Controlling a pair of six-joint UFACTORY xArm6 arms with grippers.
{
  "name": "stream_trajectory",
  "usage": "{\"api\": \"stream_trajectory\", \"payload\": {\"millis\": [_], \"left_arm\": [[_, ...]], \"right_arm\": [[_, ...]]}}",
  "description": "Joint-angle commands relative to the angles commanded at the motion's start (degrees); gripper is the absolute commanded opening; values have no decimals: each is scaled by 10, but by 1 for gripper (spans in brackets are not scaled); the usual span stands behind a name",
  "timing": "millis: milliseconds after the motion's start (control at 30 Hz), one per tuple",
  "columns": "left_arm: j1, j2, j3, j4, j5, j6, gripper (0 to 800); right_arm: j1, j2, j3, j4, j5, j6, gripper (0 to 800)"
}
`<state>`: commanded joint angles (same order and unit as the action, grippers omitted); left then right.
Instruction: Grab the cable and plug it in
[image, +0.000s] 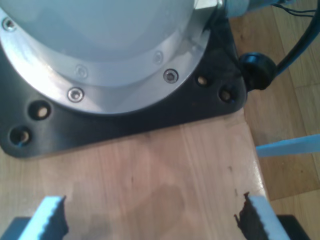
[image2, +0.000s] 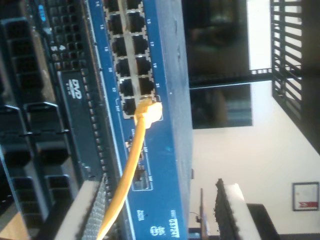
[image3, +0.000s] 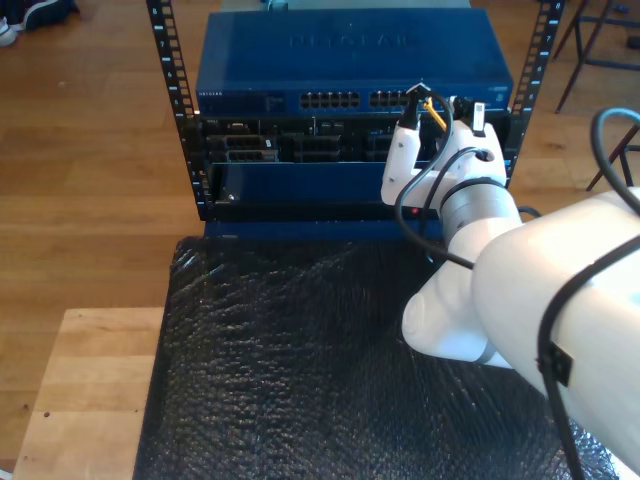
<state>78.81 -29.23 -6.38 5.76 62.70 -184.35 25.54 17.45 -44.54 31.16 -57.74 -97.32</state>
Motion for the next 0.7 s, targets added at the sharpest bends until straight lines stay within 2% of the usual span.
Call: {"api": "stream_trajectory", "payload": {"millis": [200, 400, 700], "left_arm": [[0, 0, 0, 0, 0, 0, 800], [0, 0, 0, 0, 0, 0, 800], [0, 0, 0, 0, 0, 0, 800]], "right_arm": [[-3, -30, 5, -1, 17, 0, 545], [-12, -72, 6, -4, 79, 0, 576], [-86, -140, 5, -74, 229, -2, 681]]}}
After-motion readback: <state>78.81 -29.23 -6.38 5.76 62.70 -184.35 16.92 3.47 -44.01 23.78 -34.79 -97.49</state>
